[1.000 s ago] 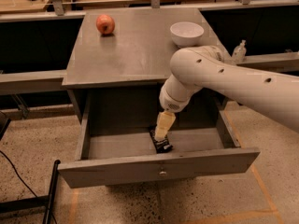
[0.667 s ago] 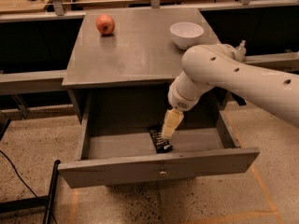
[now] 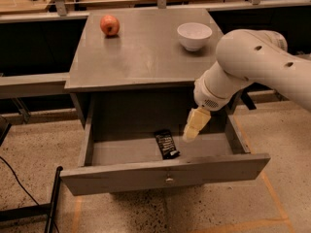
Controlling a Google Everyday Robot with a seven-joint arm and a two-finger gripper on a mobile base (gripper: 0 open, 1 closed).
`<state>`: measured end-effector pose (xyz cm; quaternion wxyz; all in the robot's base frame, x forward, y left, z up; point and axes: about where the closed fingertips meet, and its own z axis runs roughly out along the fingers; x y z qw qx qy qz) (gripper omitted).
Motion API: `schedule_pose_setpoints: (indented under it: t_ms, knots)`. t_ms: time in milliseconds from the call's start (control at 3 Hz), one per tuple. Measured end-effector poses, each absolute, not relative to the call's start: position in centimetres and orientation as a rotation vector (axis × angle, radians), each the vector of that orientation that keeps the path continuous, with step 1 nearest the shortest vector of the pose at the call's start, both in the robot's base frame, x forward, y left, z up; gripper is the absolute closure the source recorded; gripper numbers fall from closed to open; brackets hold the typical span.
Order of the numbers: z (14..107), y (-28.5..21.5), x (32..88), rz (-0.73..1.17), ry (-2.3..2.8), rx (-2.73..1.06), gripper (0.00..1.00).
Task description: Place rxbar chocolate into top drawer
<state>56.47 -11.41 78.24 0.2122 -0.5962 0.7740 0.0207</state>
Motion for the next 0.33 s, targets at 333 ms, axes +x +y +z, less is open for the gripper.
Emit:
schedule_pose_setpoints:
  t_ms: [333]
  knots:
    - [78.24,-11.41,56.47,0.058,2.149,-1.656,0.00]
